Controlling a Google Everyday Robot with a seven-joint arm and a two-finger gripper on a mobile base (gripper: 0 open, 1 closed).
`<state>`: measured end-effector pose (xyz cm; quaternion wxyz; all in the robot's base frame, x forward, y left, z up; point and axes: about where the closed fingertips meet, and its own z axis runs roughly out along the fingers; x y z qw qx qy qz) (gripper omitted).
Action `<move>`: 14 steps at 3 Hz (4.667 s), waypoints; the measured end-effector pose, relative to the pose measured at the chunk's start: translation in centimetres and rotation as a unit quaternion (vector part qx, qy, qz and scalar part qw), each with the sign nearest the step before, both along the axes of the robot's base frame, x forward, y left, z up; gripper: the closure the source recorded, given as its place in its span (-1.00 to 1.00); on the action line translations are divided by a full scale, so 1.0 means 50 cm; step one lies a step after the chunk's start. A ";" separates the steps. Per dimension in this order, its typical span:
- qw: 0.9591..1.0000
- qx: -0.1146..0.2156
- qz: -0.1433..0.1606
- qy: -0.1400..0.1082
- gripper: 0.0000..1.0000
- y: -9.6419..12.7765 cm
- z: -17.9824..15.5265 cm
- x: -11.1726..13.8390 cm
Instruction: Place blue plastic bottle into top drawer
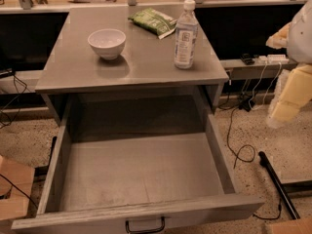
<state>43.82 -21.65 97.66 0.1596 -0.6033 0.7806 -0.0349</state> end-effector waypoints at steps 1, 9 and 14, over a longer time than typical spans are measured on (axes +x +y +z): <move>1.000 0.000 0.000 -0.001 -1.00 0.000 0.001 0.001; 0.935 0.342 0.078 -0.057 -1.00 0.184 -0.055 0.501; 0.930 0.344 0.125 -0.043 0.46 0.311 -0.047 0.550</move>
Offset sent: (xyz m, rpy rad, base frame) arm 0.0645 0.0292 -0.0106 0.1294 0.0348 0.0842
